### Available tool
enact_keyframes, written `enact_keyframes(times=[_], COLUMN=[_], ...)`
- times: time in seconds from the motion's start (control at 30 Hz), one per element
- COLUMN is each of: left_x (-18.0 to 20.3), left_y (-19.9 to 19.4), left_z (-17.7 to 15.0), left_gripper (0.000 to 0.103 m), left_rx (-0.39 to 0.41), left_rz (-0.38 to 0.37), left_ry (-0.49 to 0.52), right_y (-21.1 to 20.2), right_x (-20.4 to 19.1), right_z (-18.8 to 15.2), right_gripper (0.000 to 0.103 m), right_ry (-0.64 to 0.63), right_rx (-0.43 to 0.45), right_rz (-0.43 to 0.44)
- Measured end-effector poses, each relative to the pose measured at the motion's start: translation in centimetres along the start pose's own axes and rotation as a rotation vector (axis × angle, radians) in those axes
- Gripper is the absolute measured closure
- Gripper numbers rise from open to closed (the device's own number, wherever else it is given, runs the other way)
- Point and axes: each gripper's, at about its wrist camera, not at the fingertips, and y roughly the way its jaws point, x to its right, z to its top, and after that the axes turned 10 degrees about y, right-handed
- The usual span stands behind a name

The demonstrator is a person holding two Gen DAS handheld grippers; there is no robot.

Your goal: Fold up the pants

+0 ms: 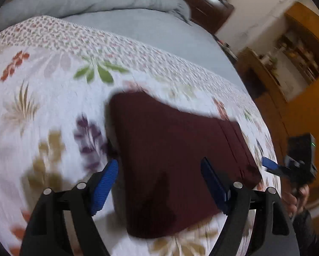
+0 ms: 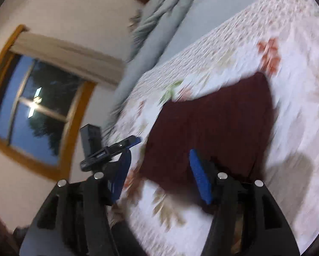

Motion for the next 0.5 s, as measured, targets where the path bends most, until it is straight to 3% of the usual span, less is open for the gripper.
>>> enact_keyframes(times=[0.03, 0.07, 0.1, 0.17, 0.2, 0.23, 0.27, 0.3, 0.4, 0.43, 0.5], left_x=[0.3, 0.2, -0.4, -1.8, -1.8, -1.8, -1.8, -1.7, -1.5, -1.5, -2.4], left_y=[0.1, 1.2, 2.2, 2.8, 2.7, 2.6, 2.0, 1.4, 1.0, 1.2, 2.3], left_z=[-1.0, -2.4, -3.6, -5.3, -5.5, -5.5, -5.3, -5.0, -4.1, -4.1, -4.2], left_gripper=[0.024, 0.026, 0.026, 0.022, 0.021, 0.022, 0.023, 0.022, 0.011, 0.01, 0.009], left_rx=[-0.008, -0.039, -0.067, -0.071, -0.054, -0.048, -0.037, -0.018, 0.016, 0.016, -0.016], left_rz=[0.02, 0.059, 0.053, 0.024, 0.019, 0.012, -0.019, -0.056, -0.075, -0.078, -0.109], left_ry=[0.003, -0.001, -0.032, -0.078, -0.079, -0.083, -0.094, -0.093, -0.068, -0.069, -0.109], right_y=[0.6, 0.9, 1.4, 1.6, 1.5, 1.3, 0.9, 0.4, 0.7, 1.6, 4.3], right_x=[0.9, 1.8, 3.7, 6.0, 6.2, 5.7, 4.4, 2.5, -0.8, -0.9, 0.9], right_z=[-1.0, -1.4, -1.7, -1.8, -1.8, -1.9, -1.9, -1.5, 1.3, 3.1, 5.8], right_gripper=[0.048, 0.055, 0.062, 0.09, 0.089, 0.077, 0.057, 0.051, 0.042, 0.038, 0.039], right_ry=[0.002, 0.012, 0.051, 0.118, 0.119, 0.11, 0.087, 0.049, -0.007, 0.015, 0.07], right_rx=[-0.012, -0.009, -0.017, -0.017, -0.012, -0.009, -0.002, 0.017, 0.097, 0.114, 0.091], right_rz=[-0.039, -0.078, -0.097, -0.111, -0.123, -0.136, -0.134, -0.113, -0.11, -0.121, -0.167])
